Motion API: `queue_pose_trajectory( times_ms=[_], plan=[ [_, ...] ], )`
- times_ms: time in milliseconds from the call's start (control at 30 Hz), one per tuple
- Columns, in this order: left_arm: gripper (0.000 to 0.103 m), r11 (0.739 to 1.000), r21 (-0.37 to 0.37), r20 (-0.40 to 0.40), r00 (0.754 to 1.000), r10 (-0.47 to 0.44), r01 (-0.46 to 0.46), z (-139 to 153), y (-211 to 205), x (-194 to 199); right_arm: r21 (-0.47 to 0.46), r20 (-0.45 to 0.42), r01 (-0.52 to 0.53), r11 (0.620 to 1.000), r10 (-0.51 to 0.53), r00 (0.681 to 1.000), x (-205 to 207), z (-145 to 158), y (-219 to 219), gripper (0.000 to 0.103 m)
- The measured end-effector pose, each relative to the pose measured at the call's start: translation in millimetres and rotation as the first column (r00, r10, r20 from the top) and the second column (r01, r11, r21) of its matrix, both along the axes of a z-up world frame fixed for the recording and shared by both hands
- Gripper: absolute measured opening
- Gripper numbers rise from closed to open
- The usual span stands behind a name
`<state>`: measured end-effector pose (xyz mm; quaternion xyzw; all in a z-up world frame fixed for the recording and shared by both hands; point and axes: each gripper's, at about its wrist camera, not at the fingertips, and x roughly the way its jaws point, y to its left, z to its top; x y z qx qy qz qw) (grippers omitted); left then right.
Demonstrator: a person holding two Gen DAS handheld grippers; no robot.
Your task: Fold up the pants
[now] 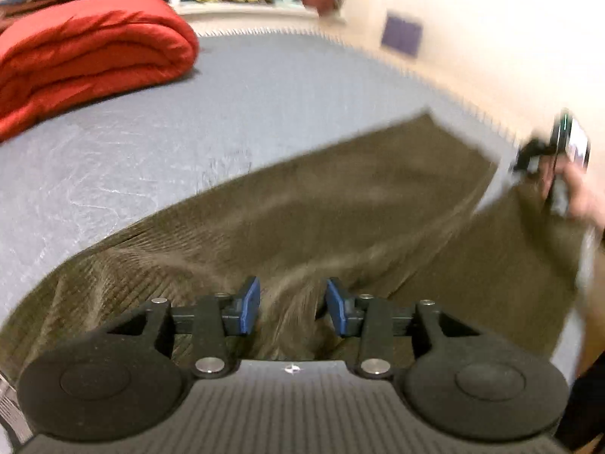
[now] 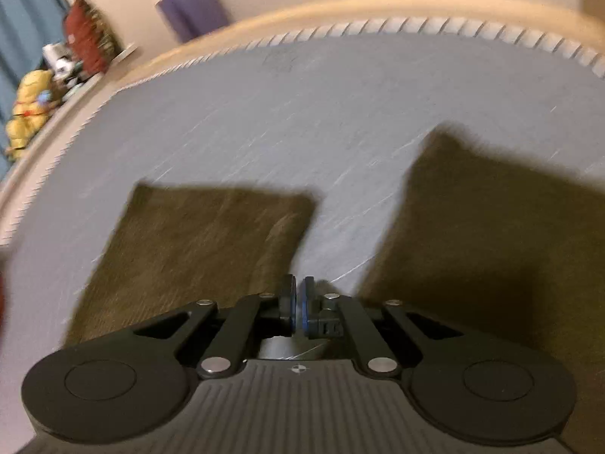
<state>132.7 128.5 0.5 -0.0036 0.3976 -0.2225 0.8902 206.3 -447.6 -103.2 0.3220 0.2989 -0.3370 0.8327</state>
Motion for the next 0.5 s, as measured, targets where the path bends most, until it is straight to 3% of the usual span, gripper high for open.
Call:
queue_pose_trajectory(
  times_ms=[100,200,267,333,400,500],
  plan=[
    [0.039,1.000,0.000,-0.033,0.999,0.014,-0.014,-11.5,5.0,4.7,-0.016,0.062,-0.026,1.000,0.026,0.998,-5.4,17.5,1.2,0.015],
    [0.028,0.987,0.154,-0.187,0.980,0.073,-0.045,-48.4,6.2,8.1,-0.030,0.121,-0.098,0.995,0.101,0.988,-6.9,36.3,11.6,0.027],
    [0.027,0.980,0.174,-0.226,0.965,0.131,-0.092,-54.1,14.9,7.5,-0.058,0.157,-0.160,0.985,0.168,0.973,-8.6,51.4,24.8,0.028],
    [0.027,0.976,0.137,-0.184,0.964,0.191,-0.167,-34.3,30.4,4.4,-0.081,0.198,-0.236,0.968,0.248,0.948,-17.4,71.4,41.8,0.032],
    [0.027,0.963,0.050,-0.121,0.956,0.268,-0.263,-1.9,53.0,-4.3,-0.095,0.244,-0.313,0.945,0.327,0.913,-32.0,92.7,58.2,0.037],
    [0.029,0.913,-0.087,-0.077,0.916,0.393,-0.399,39.6,97.8,-24.9,-0.141,0.298,-0.443,0.886,0.464,0.834,-52.4,125.6,94.9,0.041]
  ],
)
